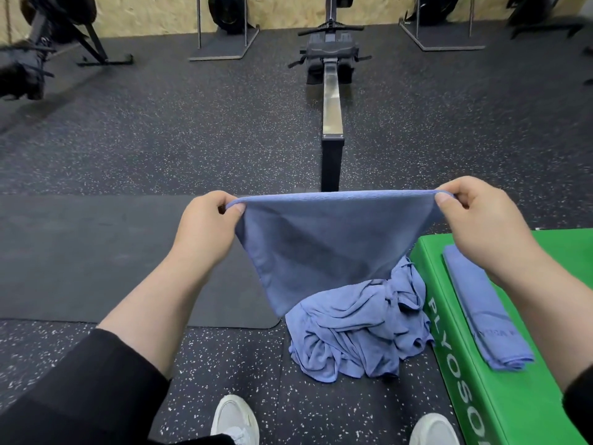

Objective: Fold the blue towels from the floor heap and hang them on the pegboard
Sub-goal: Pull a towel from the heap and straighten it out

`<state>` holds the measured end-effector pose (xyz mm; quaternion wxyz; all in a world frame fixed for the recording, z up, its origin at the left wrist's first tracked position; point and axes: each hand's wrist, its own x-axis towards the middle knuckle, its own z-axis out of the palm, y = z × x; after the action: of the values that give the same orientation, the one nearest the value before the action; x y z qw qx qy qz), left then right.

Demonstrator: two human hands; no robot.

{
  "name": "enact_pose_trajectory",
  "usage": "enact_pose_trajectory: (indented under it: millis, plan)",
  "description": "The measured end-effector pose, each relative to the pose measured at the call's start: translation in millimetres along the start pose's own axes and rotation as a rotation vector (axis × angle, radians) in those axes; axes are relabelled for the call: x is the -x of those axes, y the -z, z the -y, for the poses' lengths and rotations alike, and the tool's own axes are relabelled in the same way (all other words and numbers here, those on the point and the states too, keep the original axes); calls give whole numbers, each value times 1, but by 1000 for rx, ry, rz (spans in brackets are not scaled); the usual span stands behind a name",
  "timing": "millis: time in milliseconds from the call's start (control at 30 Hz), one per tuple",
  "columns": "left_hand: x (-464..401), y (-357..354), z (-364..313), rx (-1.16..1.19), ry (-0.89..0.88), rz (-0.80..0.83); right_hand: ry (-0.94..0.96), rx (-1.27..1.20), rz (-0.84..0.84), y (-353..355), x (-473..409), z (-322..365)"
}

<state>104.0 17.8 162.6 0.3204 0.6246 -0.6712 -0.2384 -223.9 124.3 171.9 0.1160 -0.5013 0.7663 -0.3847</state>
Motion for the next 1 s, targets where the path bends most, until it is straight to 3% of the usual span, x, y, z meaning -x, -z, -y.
enact_pose_trajectory:
  millis: [233,367,600,700,867,1000]
  plan:
    - [2,-10,-8,596,252,55,-132,-266,-4,-4,-1,7]
    - [12,-25,-19,760,388,96,-201,-451,77,-10,0,9]
    - [26,-49,-46,822,367,135,-297,-606,276,-29,9,21]
    - [31,-52,-56,823,338,81,-284,-563,316,-36,13,26]
    - [16,-41,-48,670,212,-91,-208,-448,143,-34,6,22]
    - [5,-27,-34,651,229,-248,-233,-440,73,-23,2,18]
